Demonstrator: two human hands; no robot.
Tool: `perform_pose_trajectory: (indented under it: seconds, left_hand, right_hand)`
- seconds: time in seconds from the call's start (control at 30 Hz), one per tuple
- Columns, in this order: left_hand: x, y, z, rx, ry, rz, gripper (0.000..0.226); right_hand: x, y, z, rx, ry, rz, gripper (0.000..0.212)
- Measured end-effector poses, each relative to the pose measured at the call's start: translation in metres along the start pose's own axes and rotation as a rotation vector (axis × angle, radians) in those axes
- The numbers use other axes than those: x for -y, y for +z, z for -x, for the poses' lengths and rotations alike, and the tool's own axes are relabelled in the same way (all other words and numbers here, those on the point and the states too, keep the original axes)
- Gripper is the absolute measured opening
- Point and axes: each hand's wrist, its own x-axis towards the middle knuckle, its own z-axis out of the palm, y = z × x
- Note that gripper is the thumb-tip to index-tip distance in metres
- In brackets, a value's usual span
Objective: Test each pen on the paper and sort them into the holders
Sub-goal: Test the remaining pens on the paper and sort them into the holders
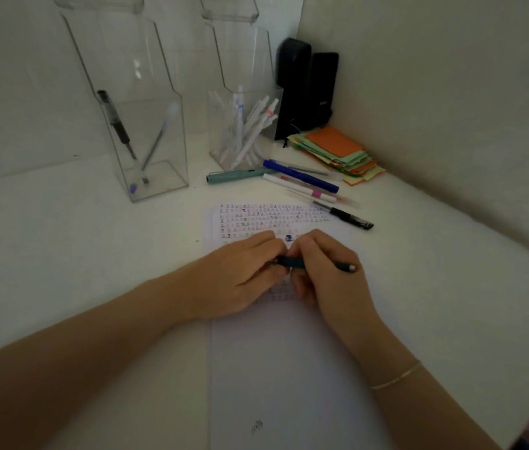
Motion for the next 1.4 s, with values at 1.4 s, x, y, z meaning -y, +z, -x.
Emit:
perform_pose_trajectory:
  seconds: [1.4]
  left_hand:
    - [-0.156, 0.135, -0.121, -0.006, 0.115, -0.145, 0.028]
  right_hand:
    - [-0.056, -0.251, 0.127, -0.946, 0.178, 0.543, 0.017]
